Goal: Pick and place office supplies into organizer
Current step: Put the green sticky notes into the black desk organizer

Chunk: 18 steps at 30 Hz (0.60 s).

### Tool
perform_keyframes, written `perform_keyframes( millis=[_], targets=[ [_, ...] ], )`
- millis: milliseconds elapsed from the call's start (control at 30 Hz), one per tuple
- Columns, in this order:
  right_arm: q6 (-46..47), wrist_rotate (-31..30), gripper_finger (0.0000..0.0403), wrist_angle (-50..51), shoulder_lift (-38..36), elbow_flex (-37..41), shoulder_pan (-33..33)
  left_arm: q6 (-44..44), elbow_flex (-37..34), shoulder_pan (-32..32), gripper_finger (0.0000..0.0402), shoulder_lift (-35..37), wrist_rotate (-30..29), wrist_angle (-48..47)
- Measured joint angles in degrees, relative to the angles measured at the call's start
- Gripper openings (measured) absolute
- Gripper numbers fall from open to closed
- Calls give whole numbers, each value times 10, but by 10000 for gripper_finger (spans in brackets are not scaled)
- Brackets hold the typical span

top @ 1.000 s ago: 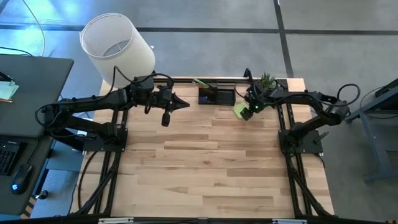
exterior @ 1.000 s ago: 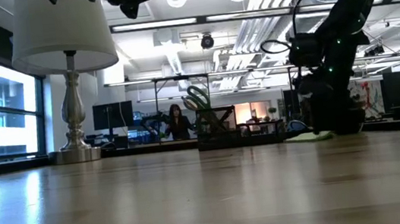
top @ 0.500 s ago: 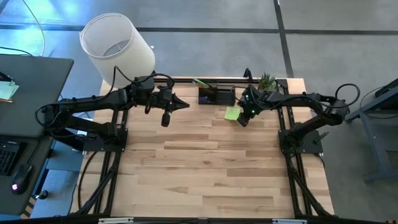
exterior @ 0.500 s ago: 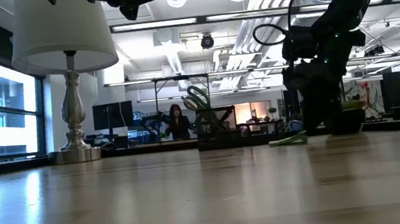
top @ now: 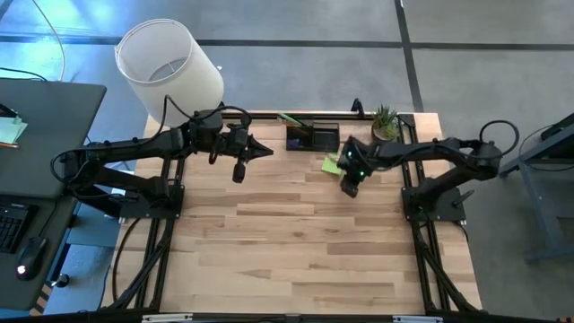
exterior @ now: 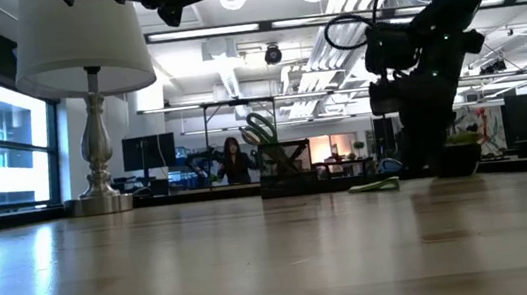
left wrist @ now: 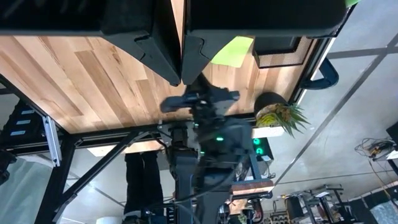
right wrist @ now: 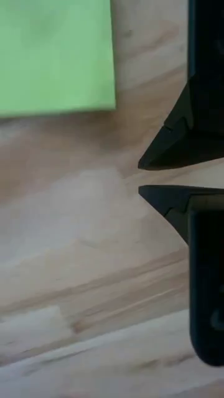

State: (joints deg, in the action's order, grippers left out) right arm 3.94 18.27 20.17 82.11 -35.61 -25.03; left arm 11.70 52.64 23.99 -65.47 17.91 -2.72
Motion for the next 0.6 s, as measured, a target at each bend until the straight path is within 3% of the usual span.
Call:
perform_keyframes(
  millis=[300,467,600],
  targets=[
    [-43,-221,44,34,0,-46,156,0,0,0,1,0,0,0],
    [-56,-312,51,10,0,-53,171,-2,0,0,1,0,1,0],
    [-92,-388,85,14,21,-53,167,-2,0,0,1,0,1,1]
  ],
)
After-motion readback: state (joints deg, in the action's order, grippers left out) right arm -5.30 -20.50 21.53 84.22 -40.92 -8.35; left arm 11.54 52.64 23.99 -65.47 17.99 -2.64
